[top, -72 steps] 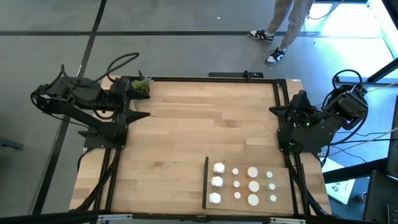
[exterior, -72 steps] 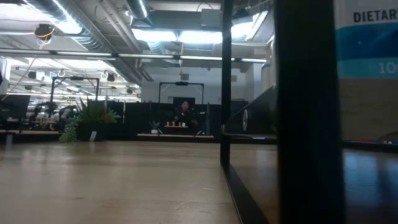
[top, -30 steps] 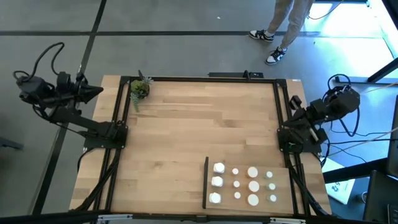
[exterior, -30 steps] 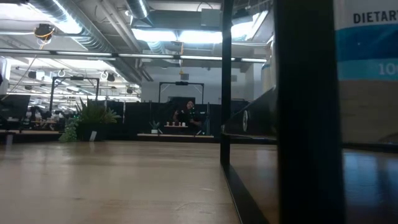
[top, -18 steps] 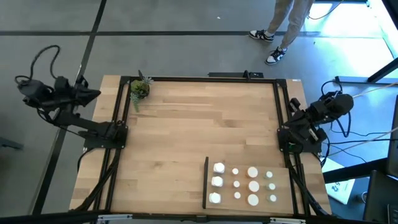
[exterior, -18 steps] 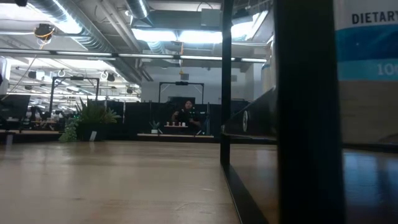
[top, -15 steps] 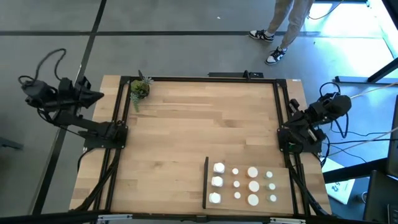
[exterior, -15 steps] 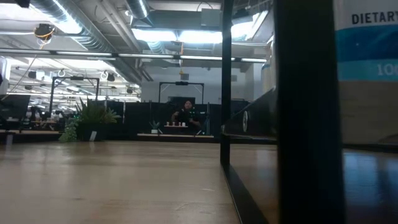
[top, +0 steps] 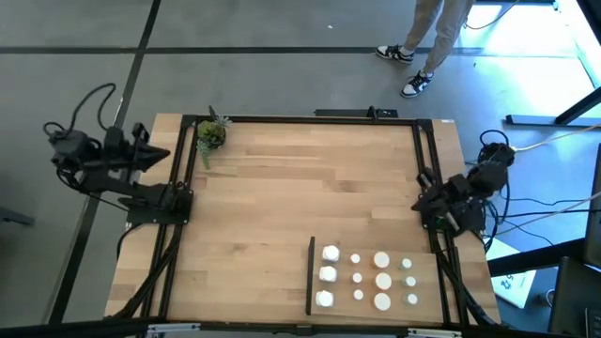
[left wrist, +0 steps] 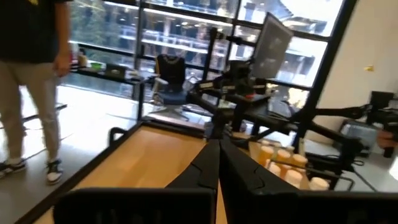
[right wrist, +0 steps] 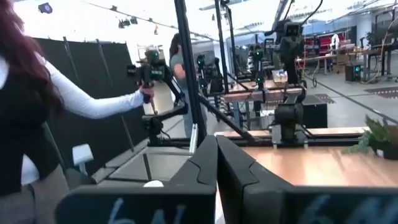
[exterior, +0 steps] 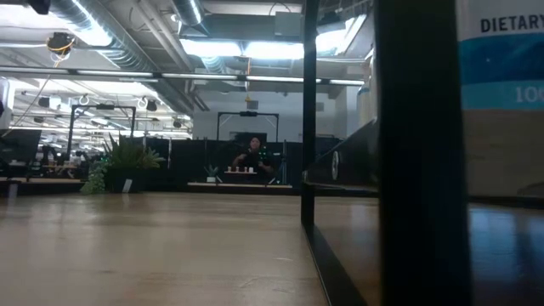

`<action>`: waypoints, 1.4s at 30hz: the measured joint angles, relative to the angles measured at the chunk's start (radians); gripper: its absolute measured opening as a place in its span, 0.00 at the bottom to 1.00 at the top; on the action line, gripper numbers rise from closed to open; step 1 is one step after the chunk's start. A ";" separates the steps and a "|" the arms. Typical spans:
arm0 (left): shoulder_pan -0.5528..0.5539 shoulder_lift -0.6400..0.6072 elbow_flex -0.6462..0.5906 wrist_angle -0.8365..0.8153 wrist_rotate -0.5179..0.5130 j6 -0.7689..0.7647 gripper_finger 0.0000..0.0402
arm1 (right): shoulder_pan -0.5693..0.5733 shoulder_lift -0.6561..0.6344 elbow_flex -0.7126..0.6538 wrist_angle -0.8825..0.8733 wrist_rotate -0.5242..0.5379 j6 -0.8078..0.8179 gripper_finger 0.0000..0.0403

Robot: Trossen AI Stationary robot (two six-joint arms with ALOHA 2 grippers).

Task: Pick and place medicine bottles onto shelf by color
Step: Return to Home Position

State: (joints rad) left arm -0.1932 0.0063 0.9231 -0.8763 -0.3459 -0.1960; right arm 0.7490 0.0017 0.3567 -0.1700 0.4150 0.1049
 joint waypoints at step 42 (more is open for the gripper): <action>-0.002 -0.001 -0.670 0.682 0.403 0.218 0.01 | -0.006 0.002 -0.350 0.271 0.002 -0.030 0.01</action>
State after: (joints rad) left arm -0.1951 0.0055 0.2533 -0.1938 0.0570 0.0222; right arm 0.7435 0.0040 0.0067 0.1014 0.4168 0.0746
